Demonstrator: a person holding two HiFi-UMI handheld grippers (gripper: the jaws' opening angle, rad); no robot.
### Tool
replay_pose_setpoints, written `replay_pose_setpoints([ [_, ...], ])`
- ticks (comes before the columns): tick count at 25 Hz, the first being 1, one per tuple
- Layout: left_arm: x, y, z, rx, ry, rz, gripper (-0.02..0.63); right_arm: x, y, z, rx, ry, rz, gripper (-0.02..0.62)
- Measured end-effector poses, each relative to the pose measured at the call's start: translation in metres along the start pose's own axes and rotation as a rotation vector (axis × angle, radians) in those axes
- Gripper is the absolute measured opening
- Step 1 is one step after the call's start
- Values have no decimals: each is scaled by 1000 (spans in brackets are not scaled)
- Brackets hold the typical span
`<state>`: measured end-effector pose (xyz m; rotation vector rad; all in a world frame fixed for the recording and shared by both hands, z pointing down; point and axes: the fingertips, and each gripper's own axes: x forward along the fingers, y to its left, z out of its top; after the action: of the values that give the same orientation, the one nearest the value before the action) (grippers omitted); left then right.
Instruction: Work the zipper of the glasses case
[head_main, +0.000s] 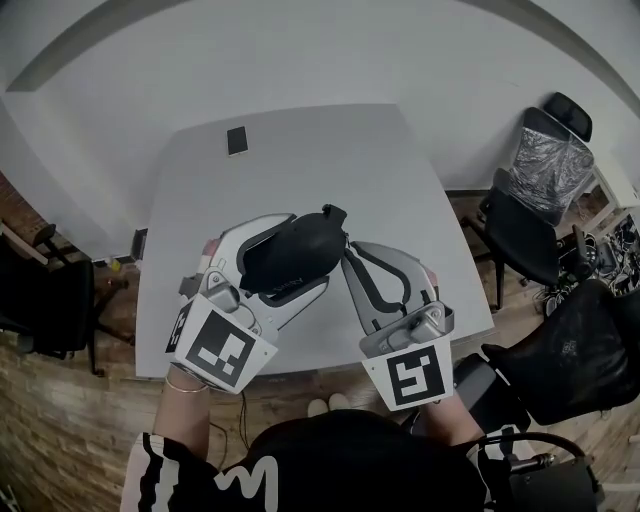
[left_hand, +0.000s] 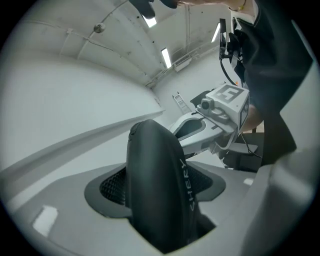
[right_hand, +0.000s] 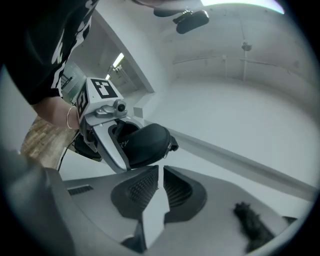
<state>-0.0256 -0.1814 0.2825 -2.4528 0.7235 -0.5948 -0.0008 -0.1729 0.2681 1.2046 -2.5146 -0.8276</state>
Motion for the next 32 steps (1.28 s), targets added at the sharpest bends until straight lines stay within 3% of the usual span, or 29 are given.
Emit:
replay_pose_setpoints([
  [11,-4,3,-4,119,155,51,347,-2,-11,20,-130,-10,-92,20],
  [14,-5,3,-5,147,191,44,347,-1,-10,19,-223,10,-90,18],
  [17,-8,0,-3,141,184,16,347,-3,-10,21,-251,4,-73,9],
  [20,-10,-5,0,91,148,-10,351,-7,-7,27,-256,-38,-54,6],
  [24,-13,-12,4,-6,31,-44,364,-15,-2,40,-286,-134,-43,5],
  [30,-23,-20,25,-89,-180,-190,360,-29,19,62,-469,-302,19,5],
  [32,-30,-23,30,-227,-231,-267,364,-31,24,62,-480,-336,56,5],
])
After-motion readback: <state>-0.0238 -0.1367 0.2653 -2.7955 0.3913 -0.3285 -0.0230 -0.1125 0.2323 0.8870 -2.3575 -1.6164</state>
